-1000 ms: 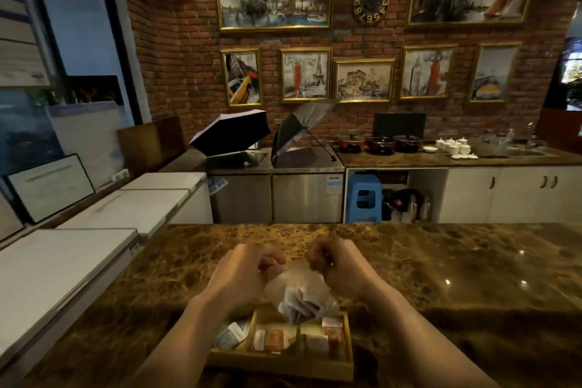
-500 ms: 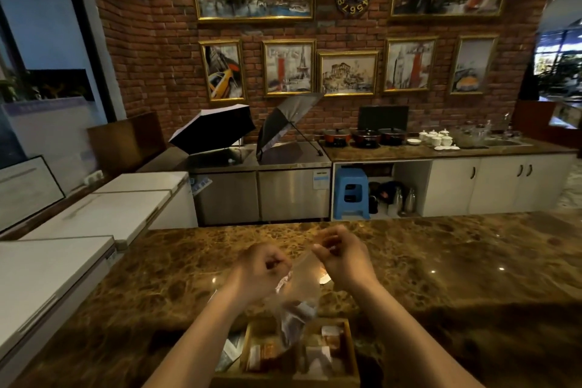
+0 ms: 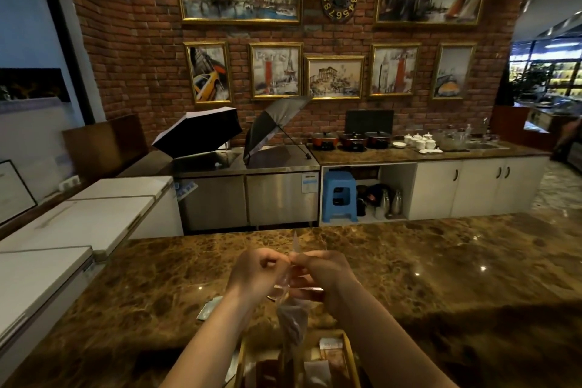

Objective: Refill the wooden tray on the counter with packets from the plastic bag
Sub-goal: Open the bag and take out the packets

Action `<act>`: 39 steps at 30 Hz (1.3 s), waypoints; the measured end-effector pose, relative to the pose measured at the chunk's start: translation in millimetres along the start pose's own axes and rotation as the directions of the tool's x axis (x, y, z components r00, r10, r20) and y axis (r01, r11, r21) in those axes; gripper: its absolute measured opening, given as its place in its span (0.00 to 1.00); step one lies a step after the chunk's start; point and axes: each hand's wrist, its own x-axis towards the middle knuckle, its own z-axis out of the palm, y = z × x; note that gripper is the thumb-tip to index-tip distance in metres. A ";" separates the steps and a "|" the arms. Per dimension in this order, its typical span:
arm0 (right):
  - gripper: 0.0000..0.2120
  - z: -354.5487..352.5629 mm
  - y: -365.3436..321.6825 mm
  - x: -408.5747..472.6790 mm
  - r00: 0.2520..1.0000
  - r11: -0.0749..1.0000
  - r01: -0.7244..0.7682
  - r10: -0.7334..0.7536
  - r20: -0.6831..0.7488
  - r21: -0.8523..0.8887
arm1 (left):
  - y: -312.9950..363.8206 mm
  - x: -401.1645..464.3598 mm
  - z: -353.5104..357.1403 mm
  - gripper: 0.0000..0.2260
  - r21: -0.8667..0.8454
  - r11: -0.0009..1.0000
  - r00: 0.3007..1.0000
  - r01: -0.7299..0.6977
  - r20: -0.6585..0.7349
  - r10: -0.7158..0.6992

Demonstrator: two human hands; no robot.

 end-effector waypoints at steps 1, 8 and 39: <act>0.07 0.4 -0.7 1.9 1.000 1.000 -0.010 0.010 -0.002 0.009 | 0.1 0.2 -1.2 0.11 -0.034 0.999 1.000 0.012 0.009 -0.012; 0.07 5.7 -4.1 10.9 1.000 0.995 0.016 -0.015 0.015 -0.101 | -0.9 3.3 -3.0 0.07 -0.163 0.971 0.983 0.175 -0.028 -0.181; 0.08 -50.9 38.1 41.2 0.977 0.987 -0.147 0.154 0.147 -0.059 | 15.1 38.0 -19.3 0.07 0.011 0.993 0.980 0.116 -0.167 -0.112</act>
